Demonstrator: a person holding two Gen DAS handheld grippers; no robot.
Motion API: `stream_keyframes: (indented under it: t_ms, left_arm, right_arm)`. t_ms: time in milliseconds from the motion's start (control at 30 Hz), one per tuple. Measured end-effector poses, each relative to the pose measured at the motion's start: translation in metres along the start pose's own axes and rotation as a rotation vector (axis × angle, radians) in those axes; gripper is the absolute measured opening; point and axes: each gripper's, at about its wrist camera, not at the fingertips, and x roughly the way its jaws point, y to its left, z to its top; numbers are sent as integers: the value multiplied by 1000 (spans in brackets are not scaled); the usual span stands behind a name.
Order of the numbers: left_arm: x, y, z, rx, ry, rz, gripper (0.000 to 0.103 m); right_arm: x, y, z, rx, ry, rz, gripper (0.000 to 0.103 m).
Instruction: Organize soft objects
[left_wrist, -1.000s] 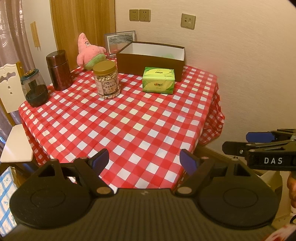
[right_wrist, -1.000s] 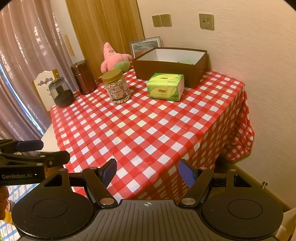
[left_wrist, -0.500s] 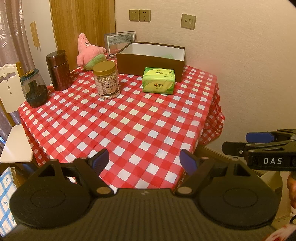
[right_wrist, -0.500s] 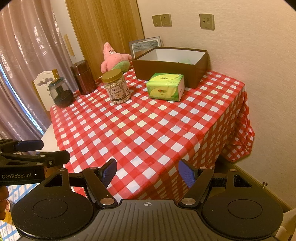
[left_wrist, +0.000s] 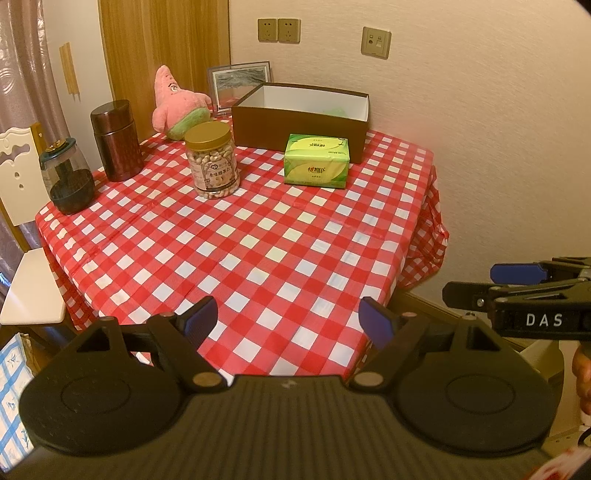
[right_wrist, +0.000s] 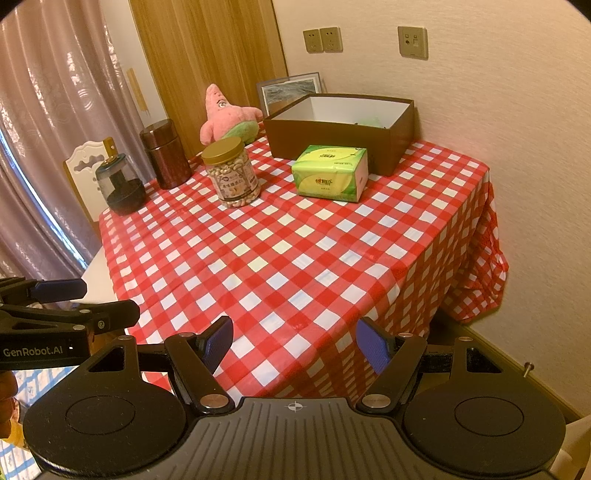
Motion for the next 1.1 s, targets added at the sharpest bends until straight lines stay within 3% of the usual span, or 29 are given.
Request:
stream_keyframes:
  t_ms: [1100]
  left_arm:
    - [2,-1,1,-3,1,-1,82]
  right_arm:
    - [0,-3,1,-1,2,1,73]
